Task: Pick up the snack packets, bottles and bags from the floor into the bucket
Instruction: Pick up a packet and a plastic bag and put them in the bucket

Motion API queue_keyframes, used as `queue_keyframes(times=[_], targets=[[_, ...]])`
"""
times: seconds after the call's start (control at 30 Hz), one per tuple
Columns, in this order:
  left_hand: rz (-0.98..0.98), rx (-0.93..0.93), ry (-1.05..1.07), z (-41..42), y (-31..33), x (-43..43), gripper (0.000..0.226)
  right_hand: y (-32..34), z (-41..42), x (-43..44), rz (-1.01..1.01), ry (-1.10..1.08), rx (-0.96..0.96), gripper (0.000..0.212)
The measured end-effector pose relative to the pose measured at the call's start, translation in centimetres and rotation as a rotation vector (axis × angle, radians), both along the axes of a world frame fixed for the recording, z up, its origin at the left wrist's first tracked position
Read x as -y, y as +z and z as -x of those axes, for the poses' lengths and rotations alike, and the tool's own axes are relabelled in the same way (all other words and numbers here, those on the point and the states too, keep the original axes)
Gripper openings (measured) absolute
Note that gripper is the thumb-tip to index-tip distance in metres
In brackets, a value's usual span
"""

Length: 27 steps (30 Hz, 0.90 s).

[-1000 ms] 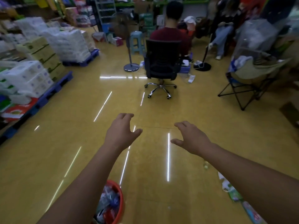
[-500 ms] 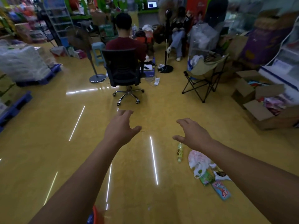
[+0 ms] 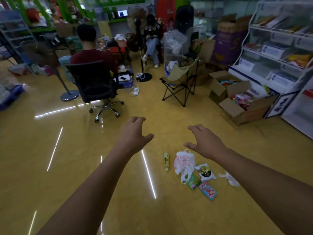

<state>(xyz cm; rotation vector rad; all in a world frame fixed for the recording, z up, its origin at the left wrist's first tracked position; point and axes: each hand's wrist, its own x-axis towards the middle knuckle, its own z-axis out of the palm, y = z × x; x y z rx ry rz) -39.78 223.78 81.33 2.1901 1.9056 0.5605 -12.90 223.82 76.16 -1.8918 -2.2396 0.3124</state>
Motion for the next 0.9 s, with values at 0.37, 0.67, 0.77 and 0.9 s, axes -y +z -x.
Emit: queue_keyframes(times=[0.37, 0.67, 0.77, 0.9], targets=[[0.034, -0.049, -0.2, -10.0, -1.8, -4.3, 0.075, -1.7, -9.0, 2.0, 0.04, -0.193, 0.001, 0.07], [0.062, -0.049, -0.363, -19.1, -3.5, -10.0, 0.075, -2.7, -17.0, 0.7, 0.062, -0.363, 0.024, 0.072], [0.062, -0.055, -0.409, -21.9, -4.1, -11.9, 0.074, -3.2, -19.1, 0.0, 0.08, -0.401, 0.033, 0.073], [0.094, -0.065, -0.464, -26.2, -5.5, -15.5, 0.075, -4.5, -22.4, -2.1, 0.115, -0.466, 0.028, 0.074]])
